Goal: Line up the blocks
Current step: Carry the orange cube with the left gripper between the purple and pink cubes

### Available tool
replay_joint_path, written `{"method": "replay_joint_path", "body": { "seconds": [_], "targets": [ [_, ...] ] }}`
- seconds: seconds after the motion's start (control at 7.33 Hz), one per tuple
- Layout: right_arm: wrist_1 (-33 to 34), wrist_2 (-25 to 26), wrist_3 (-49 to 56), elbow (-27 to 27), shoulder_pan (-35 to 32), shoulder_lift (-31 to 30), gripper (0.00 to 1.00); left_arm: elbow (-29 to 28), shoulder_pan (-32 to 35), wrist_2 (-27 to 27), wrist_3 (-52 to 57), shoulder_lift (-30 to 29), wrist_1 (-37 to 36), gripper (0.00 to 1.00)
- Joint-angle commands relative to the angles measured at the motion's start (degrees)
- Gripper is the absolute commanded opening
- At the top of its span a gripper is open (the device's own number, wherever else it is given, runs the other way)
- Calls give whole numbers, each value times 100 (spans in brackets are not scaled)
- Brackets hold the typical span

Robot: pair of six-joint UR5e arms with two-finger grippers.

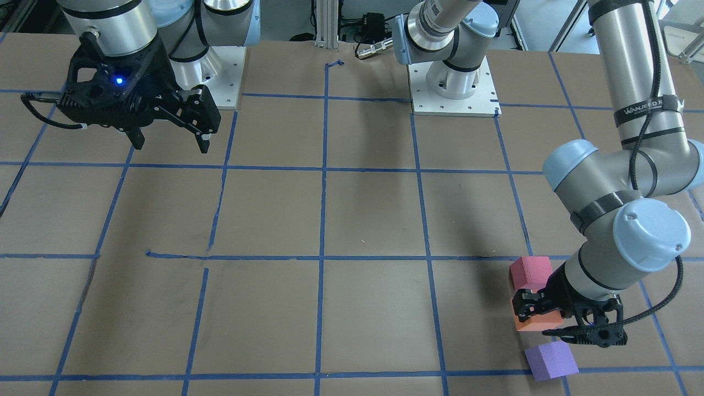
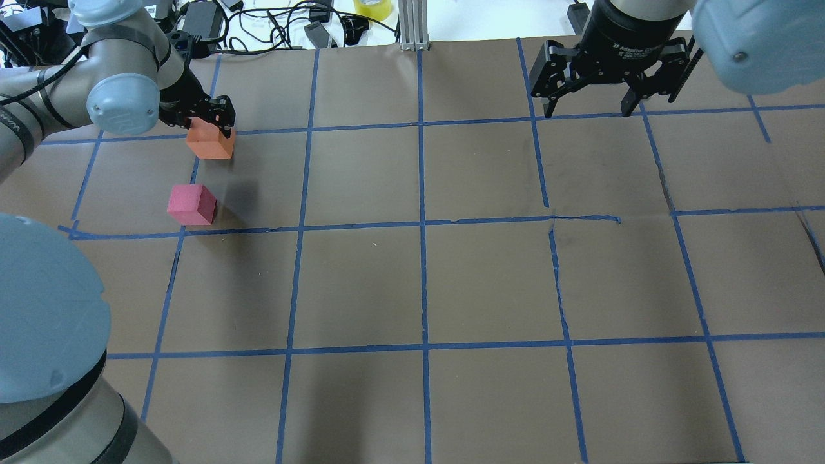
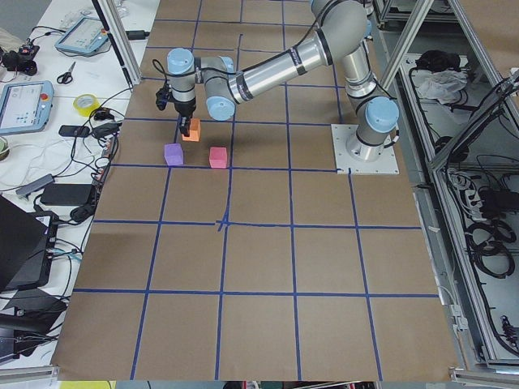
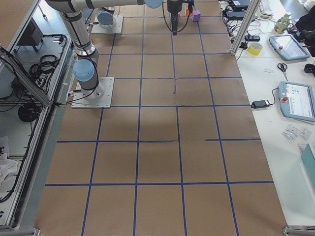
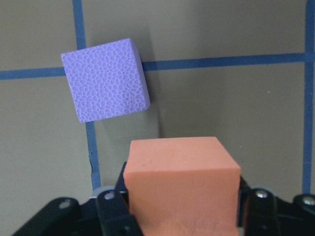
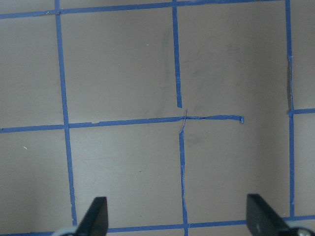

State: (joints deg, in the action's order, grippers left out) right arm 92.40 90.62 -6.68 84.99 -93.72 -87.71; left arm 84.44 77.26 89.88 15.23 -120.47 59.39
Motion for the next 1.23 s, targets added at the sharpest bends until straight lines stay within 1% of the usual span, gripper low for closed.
{"method": "replay_joint_path", "body": {
  "seconds": [0.0, 0.68, 1.09],
  "targets": [
    [6, 0, 0, 0, 3, 0, 100, -6, -114, 11, 94, -116, 12, 33],
    [-3, 0, 0, 0, -6, 0, 100, -6, -264, 38, 60, -196, 11, 33],
    [6, 0, 0, 9, -6, 0, 100, 12, -299, 21, 85, -346, 11, 33]
  ]
}}
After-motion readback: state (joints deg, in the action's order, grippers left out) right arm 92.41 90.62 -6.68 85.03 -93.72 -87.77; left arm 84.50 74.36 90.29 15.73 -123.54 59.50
